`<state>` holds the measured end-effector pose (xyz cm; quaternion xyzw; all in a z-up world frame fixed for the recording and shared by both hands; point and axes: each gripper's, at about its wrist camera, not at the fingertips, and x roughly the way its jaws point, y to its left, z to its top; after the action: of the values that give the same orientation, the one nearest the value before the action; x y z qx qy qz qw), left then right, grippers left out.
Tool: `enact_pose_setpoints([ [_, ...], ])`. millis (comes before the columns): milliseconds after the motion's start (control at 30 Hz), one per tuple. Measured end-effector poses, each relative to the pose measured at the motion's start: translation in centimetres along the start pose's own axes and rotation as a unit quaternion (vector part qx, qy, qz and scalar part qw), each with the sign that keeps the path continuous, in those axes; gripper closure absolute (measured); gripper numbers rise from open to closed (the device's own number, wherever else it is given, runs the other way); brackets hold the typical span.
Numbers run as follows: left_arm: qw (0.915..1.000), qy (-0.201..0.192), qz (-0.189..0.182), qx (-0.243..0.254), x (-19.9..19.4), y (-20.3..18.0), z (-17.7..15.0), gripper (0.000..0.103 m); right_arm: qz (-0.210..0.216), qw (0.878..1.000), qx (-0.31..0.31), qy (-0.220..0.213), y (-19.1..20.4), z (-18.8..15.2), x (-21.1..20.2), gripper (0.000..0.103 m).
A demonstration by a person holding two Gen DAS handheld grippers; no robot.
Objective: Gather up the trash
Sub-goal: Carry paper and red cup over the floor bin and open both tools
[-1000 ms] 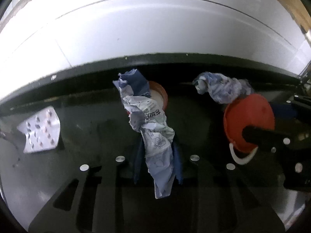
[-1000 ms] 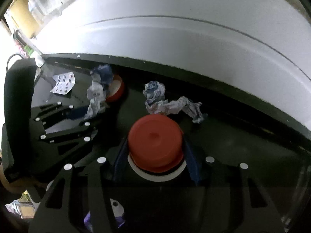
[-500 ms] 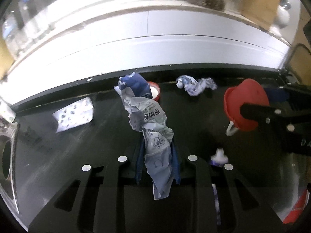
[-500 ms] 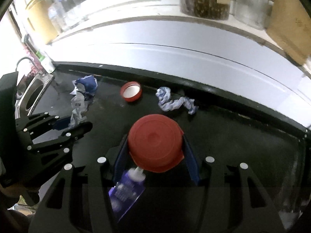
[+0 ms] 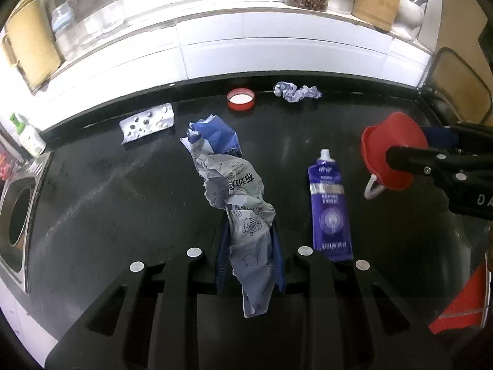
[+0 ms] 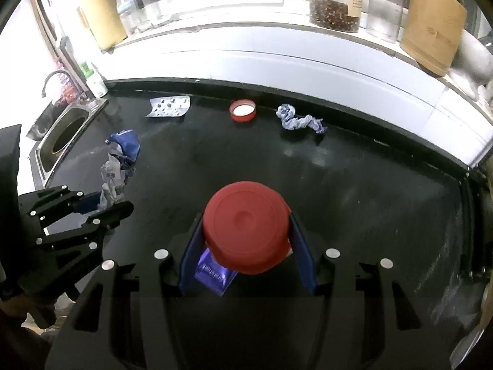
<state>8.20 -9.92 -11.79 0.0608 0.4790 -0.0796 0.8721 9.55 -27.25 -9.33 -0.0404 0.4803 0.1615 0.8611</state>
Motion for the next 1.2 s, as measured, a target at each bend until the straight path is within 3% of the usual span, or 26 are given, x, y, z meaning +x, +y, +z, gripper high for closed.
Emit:
enact_pose_setpoints([
  [367,0.9999,-0.010,0.005,0.001,-2.3,1.0,-2.0,0.079,-0.006,1.000,-0.005,-0.012,2.6,-1.3,-1.7,0.050],
  [767,0.9984,-0.024,0.032,-0.039,-5.0,5.2,-4.1,0.079,0.018,0.998,-0.053,-0.019,7.8,0.4,-1.7,0.050],
  [1000,0.9903,-0.027,0.079,-0.111,-8.1,11.6,-8.2,0.079,0.074,0.988,-0.137,-0.009,17.0,2.0,-0.1,0.050],
  [1133,0.9767,-0.019,0.124,-0.174,-10.6,16.6,-12.8,0.079,0.119,0.973,-0.200,0.003,24.5,2.1,1.0,0.050],
  [1200,0.9675,-0.012,0.145,-0.207,-11.8,18.9,-15.4,0.079,0.150,0.959,-0.239,0.013,29.4,1.7,1.6,0.050],
])
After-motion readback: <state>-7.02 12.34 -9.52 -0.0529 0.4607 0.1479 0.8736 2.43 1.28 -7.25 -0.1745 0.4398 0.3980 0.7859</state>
